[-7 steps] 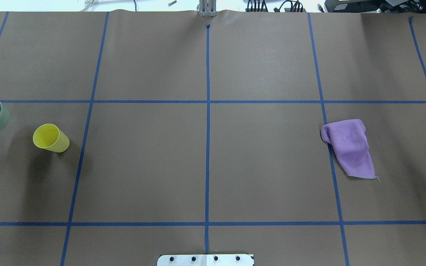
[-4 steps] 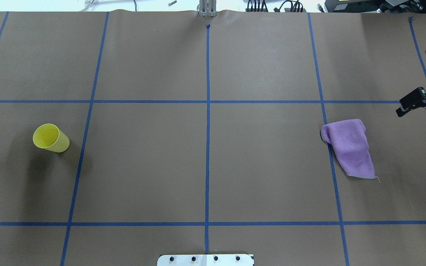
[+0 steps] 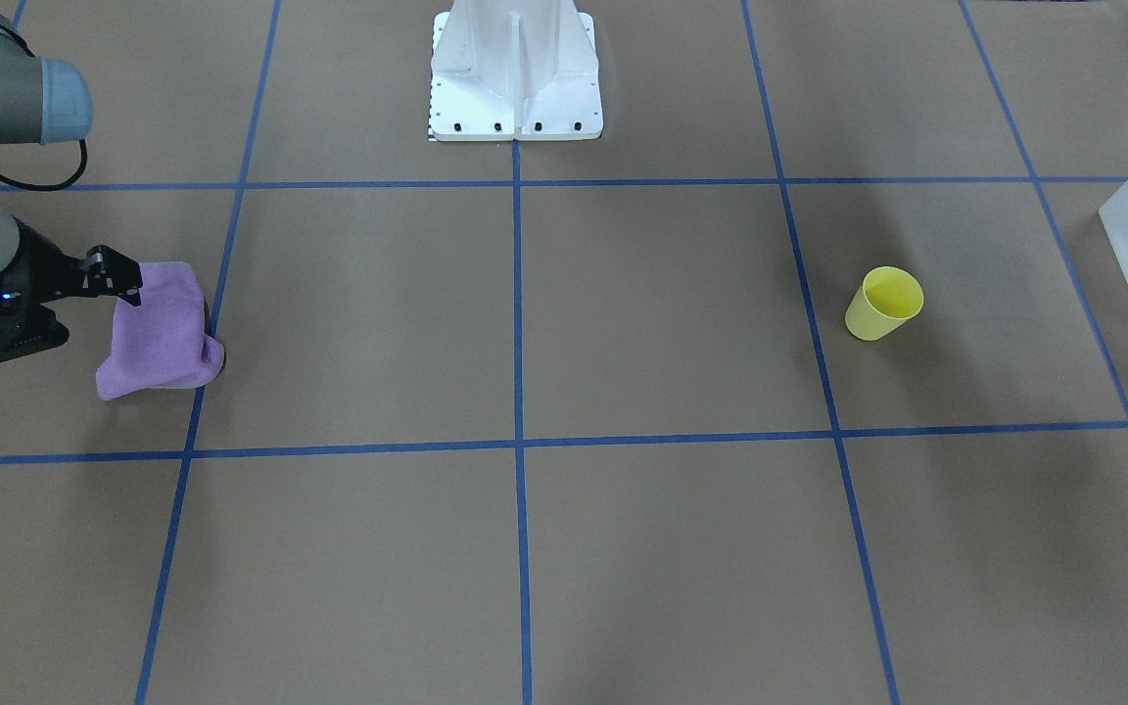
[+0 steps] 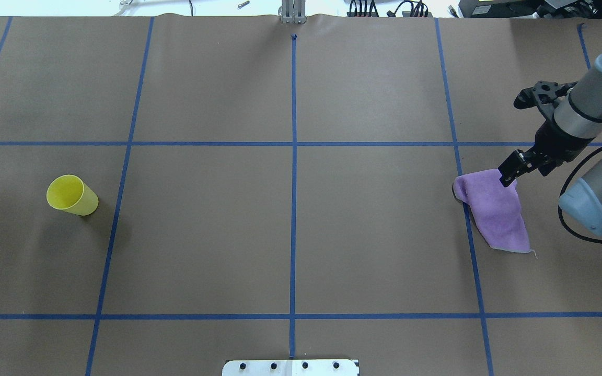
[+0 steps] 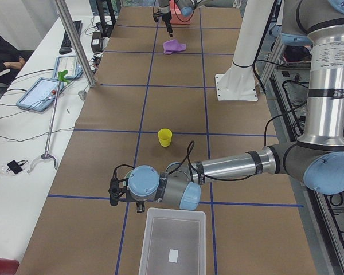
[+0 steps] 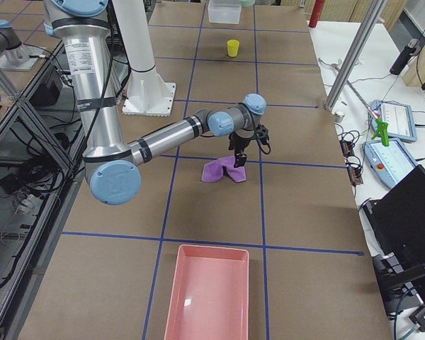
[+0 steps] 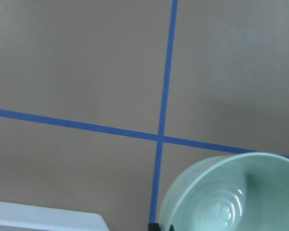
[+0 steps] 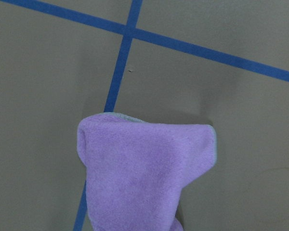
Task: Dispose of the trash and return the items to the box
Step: 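Lower the right gripper onto the lavender cloth while the left arm carries the bowl off, then close the right gripper on the lavender cloth and lift it away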
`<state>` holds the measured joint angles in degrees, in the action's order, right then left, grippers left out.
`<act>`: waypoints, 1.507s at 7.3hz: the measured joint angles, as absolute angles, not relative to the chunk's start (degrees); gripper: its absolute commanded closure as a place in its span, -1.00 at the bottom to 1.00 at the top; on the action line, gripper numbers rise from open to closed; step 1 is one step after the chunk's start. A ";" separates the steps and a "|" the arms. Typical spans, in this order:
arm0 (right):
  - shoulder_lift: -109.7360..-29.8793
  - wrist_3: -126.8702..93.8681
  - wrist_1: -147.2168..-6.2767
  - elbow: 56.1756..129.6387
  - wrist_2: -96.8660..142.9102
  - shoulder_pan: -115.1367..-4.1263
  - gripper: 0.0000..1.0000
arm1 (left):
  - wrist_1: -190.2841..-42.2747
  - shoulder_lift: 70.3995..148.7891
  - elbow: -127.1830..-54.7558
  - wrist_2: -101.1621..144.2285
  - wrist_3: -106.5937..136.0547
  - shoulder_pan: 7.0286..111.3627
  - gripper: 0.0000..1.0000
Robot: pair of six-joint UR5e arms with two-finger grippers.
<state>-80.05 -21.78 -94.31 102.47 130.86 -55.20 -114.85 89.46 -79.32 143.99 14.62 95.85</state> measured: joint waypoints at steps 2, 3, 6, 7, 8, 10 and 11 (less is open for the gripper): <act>-79.32 -21.72 -94.31 98.58 129.89 -52.76 -0.01 | -111.65 89.51 -79.22 139.21 7.69 100.42 1.00; -79.30 -21.71 -94.31 97.65 129.62 -52.09 0.99 | -110.12 89.57 -79.14 137.63 5.14 102.11 1.00; -78.33 -21.71 -94.29 96.93 129.19 -50.58 1.00 | -107.67 89.79 -77.56 132.05 -1.47 105.26 1.00; -77.58 -22.32 -94.30 97.01 128.81 -50.43 1.00 | -107.63 89.81 -76.15 131.24 -3.30 105.85 1.00; -76.72 -23.45 -94.30 97.30 128.54 -50.49 1.00 | -107.60 89.63 -75.06 130.07 -4.56 106.21 1.00; -75.48 -25.69 -94.36 99.85 128.62 -51.65 1.00 | -108.12 87.34 -73.43 125.90 -6.00 106.40 1.00; -75.31 -26.69 -94.38 102.15 128.92 -52.94 1.00 | -108.49 86.23 -72.03 124.23 -6.64 106.42 1.00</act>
<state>-75.31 -26.69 -94.38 102.15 128.92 -52.94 -108.49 86.23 -72.03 124.23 -6.64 106.42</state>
